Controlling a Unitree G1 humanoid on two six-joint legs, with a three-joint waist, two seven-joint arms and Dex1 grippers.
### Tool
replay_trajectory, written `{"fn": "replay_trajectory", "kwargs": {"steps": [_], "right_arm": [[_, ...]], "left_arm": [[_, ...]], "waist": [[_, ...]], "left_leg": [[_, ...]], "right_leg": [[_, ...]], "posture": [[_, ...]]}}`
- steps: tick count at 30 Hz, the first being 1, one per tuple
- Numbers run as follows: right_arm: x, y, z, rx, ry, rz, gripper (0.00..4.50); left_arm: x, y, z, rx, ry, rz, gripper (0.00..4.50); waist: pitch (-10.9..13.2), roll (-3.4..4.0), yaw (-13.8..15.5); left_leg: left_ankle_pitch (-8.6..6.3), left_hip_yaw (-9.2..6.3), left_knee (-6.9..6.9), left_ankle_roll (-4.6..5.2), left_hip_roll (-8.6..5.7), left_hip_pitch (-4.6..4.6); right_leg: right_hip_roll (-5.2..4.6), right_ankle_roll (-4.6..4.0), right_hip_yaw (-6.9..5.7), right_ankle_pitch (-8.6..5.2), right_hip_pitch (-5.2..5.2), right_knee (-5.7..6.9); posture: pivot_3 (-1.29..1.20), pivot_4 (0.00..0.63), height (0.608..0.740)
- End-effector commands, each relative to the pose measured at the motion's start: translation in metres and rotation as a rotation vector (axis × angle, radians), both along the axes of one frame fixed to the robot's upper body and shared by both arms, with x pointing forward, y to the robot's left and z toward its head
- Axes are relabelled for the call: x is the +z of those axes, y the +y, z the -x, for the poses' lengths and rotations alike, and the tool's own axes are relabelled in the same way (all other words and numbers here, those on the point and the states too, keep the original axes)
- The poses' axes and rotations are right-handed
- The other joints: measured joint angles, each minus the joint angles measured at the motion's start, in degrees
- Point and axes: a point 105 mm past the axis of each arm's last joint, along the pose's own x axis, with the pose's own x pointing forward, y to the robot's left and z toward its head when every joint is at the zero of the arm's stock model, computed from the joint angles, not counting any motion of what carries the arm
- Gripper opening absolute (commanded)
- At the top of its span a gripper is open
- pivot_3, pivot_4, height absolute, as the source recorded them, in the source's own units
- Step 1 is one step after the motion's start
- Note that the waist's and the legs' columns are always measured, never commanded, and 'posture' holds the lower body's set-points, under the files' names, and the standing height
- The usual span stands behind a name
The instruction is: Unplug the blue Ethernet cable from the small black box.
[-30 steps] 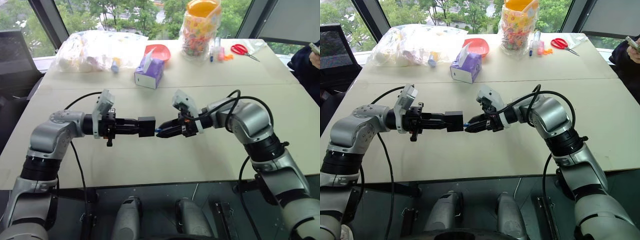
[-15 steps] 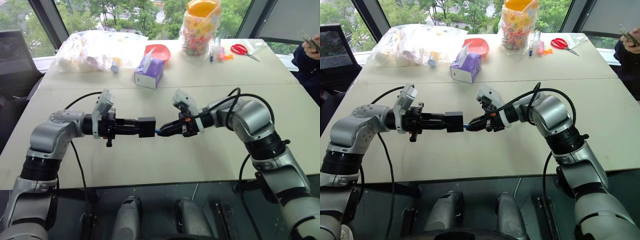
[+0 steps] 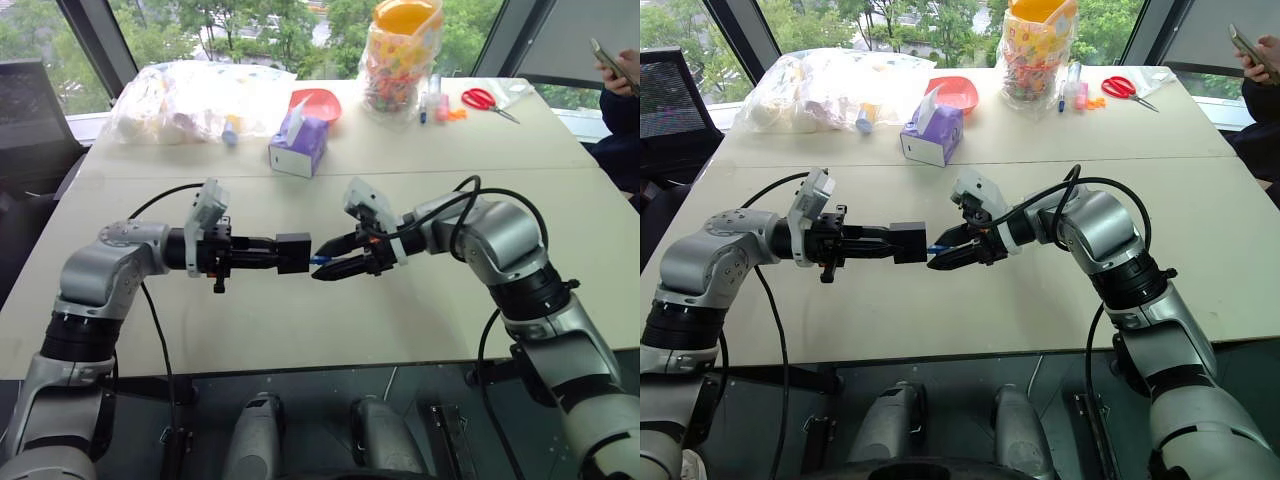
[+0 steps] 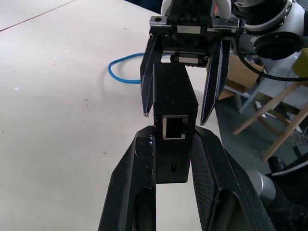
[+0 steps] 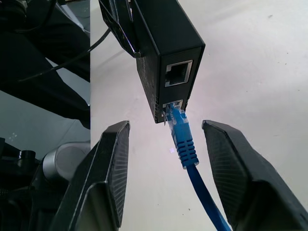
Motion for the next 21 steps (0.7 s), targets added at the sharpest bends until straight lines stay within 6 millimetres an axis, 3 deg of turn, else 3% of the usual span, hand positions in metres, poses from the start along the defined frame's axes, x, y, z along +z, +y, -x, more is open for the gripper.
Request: {"fn": "replay_trajectory", "kwargs": {"steps": [1, 20, 21], "right_arm": [[0.0132, 0.0051, 0.003, 0.029, -0.018, -0.025, 2.61], [0.0149, 0.0096, 0.0034, 0.032, 0.019, -0.031, 2.61], [0.0147, 0.01, 0.0035, 0.032, 0.02, -0.031, 2.37]], "left_arm": [[0.006, -0.0001, 0.0037, -0.016, -0.039, -0.004, 0.44], [0.0036, 0.0023, 0.0046, -0.011, -0.037, -0.007, 0.44], [0.0036, 0.0025, 0.0044, -0.011, -0.037, -0.007, 0.44]], "waist": [[0.0, 0.0, -0.01], [0.0, 0.0, 0.0], [0.0, 0.0, 0.02]], "left_leg": [[0.0, 0.0, 0.0, 0.0, 0.0, 0.0], [0.0, 0.0, 0.01, 0.0, 0.0, 0.0], [0.0, 0.0, 0.01, 0.0, 0.0, 0.0]], "right_leg": [[0.0, 0.0, 0.0, 0.0, 0.0, 0.0], [0.0, 0.0, 0.0, 0.0, 0.0, 0.01], [0.0, 0.0, 0.0, 0.0, 0.0, 0.01]], "posture": [[0.0, 0.15, 0.735], [0.0, 0.15, 0.735], [0.0, 0.15, 0.735]]}}
